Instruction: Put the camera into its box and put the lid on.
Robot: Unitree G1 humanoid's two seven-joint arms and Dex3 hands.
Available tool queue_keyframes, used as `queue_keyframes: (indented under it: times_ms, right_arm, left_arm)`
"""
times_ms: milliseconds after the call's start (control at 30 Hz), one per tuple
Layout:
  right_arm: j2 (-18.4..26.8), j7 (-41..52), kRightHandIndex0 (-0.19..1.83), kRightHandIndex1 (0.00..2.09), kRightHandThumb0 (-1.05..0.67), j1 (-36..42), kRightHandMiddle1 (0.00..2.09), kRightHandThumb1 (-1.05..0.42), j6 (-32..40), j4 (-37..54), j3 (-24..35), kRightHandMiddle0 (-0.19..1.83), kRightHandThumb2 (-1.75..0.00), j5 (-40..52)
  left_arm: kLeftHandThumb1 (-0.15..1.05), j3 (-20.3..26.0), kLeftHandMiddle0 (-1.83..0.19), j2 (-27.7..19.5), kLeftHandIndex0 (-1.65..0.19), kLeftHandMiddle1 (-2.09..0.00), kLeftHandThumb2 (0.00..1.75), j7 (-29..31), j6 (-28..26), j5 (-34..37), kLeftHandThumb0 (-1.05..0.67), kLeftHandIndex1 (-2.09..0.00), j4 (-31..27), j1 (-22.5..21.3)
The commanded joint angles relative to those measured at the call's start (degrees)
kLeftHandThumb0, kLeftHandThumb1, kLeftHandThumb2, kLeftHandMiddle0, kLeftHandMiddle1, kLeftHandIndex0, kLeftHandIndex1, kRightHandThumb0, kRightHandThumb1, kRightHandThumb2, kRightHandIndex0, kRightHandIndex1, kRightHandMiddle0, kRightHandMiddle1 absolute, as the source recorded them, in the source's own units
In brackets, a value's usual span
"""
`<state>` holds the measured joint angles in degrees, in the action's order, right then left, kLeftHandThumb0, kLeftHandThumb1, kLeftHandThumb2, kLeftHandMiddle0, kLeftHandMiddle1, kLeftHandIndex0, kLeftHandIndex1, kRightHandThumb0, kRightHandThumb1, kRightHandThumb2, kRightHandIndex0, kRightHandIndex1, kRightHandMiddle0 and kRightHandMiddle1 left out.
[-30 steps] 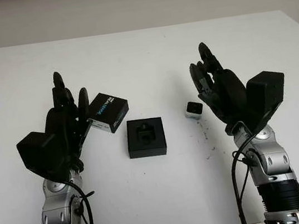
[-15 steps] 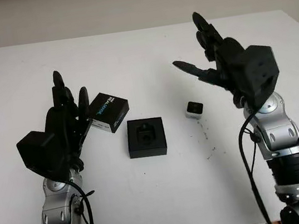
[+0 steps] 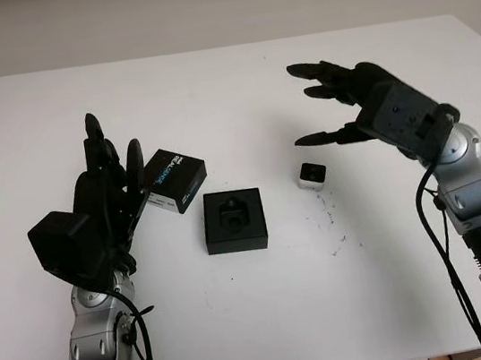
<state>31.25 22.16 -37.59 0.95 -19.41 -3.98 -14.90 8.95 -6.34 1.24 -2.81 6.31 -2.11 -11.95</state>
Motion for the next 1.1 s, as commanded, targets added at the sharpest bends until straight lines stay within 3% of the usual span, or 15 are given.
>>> queue_keyframes:
  times_ms: [0,233,600,1067]
  right_arm:
    - [2.29,2.0,0.33,0.24,-0.27,-2.05,0.22,-0.78,-2.49,-1.95,-0.55,0.25,-0.05,0.04]
    - [8.07,8.86,0.28,0.18,-0.22,-6.49,0.17,-0.79,-12.62,-9.57,-3.78,0.28,-0.06,-3.04]
    - [14.55,8.18,0.35,0.13,-0.19,-12.56,0.08,-0.79,-28.68,-13.98,-12.66,0.4,-0.06,-17.76]
    - [14.81,-5.62,0.46,0.12,-0.08,-15.97,0.07,-0.81,-46.89,-25.59,-17.0,0.48,-0.06,-25.7]
  left_arm:
    - [1.05,-0.29,0.19,0.18,0.19,0.0,0.52,-0.04,0.39,-0.22,-0.59,0.0,-0.6,0.06]
    - [1.05,-0.39,0.19,0.31,0.19,0.0,0.53,0.14,0.38,-0.06,-0.58,0.0,-0.35,0.21]
    - [1.05,-0.3,0.19,0.73,0.19,0.0,0.52,0.48,0.1,0.72,-0.58,0.0,-0.59,0.81]
    - [1.05,-0.39,0.19,0.82,0.19,0.0,0.52,0.21,0.01,0.25,-0.58,0.0,-1.19,1.85]
